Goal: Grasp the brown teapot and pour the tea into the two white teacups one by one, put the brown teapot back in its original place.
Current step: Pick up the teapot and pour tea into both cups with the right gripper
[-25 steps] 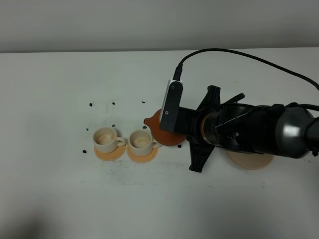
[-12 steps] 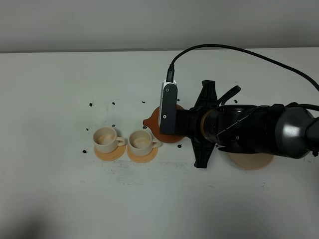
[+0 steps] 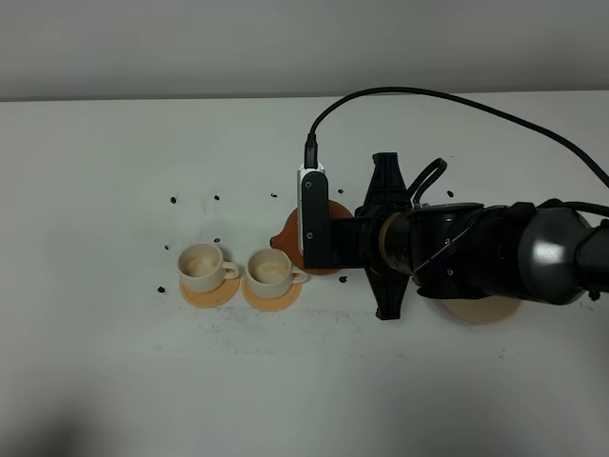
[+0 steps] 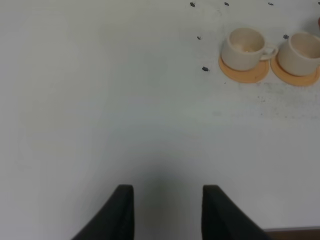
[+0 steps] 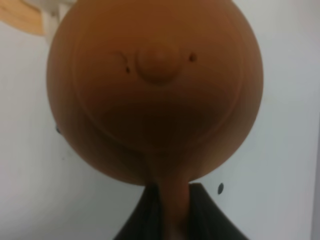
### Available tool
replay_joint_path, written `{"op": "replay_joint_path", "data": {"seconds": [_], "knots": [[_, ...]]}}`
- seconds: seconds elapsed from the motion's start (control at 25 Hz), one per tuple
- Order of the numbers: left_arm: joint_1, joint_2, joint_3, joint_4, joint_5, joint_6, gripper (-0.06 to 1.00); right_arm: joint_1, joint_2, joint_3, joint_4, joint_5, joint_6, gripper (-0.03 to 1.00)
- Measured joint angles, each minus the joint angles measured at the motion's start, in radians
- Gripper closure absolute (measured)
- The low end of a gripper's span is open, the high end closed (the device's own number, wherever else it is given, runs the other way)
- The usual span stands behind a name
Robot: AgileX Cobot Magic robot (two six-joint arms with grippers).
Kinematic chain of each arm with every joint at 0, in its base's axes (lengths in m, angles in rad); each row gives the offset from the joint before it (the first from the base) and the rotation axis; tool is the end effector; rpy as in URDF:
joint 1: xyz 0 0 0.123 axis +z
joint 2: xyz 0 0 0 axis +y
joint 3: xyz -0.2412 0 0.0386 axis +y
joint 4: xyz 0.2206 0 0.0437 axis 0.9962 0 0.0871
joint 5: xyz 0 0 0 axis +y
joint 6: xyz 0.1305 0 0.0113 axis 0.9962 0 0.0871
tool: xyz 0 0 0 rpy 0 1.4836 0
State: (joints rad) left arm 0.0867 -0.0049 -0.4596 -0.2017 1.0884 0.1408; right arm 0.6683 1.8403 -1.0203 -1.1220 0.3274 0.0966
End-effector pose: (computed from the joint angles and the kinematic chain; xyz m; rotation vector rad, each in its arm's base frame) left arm 0.0494 -0.0191 0.2332 0.0650 2.0906 -0.1068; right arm 0.3091 0.1956 0.1172 -1.7380 1.7474 -0.5073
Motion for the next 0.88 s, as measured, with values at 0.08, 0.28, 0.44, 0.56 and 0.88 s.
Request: {"op": "replay_joint_path", "data": {"seconds": [0.08,0.28,0.44,0.56,0.88], "knots": [[0.0,0.0,0.0,0.0,0.0,0.0,0.63,0.0,0.0,0.0,-0.026,-0.005,0.006,0.88],[0.0,0.0,0.0,0.0,0.0,0.0,0.63,0.0,0.0,0.0,-0.076,-0.008,0.013,0.88],[0.0,0.0,0.0,0.0,0.0,0.0,0.63,0.0,0.0,0.0,-0.105,-0.009,0.013,0.88],[0.0,0.0,0.0,0.0,0.0,0.0,0.63,0.0,0.0,0.0,-0.121,-0.009,0.014,0.88],[0.0,0.0,0.0,0.0,0.0,0.0,0.63,0.0,0.0,0.0,-0.149,-0.009,0.016,0.88]]}}
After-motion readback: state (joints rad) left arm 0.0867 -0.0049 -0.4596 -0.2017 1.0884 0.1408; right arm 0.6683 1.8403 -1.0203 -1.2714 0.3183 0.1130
